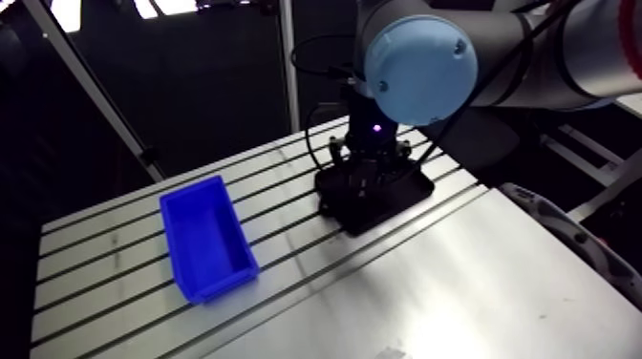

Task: Pick up the M10 bolt from the tray and put it into the blue bin.

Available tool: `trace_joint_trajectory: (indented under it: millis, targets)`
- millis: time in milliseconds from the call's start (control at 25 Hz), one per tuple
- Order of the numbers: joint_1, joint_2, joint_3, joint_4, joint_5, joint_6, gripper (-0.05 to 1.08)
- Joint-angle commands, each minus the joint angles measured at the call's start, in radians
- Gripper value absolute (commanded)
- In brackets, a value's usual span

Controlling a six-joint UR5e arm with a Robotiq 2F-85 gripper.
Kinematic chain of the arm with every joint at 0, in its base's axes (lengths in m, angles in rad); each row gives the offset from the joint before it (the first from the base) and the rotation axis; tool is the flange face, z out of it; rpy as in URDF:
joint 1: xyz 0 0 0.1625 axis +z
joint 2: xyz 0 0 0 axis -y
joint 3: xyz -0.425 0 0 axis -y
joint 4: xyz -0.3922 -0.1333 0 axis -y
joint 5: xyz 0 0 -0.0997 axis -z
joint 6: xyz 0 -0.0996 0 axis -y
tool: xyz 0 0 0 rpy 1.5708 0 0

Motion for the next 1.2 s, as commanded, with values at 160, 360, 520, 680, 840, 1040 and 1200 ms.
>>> trace_joint_trajectory:
  millis: [160,360,520,680,840,1040,1200]
  targets:
    - [0.0,0.008,-0.001,-0.002,0.0,0.003,0.47]
    - [-0.009,0.014,-0.002,-0.003,-0.002,0.006,0.49]
    - [-0.014,0.022,-0.002,-0.003,-0.002,0.006,0.5]
    - [-0.014,0.022,-0.005,-0.003,-0.002,0.008,0.55]
    - [-0.014,0.022,-0.005,-0.003,-0.002,0.011,0.63]
    - [-0.012,0.025,-0.002,-0.003,-0.003,0.012,0.66]
    - [-0.012,0.025,-0.004,-0.003,-0.003,0.012,0.68]
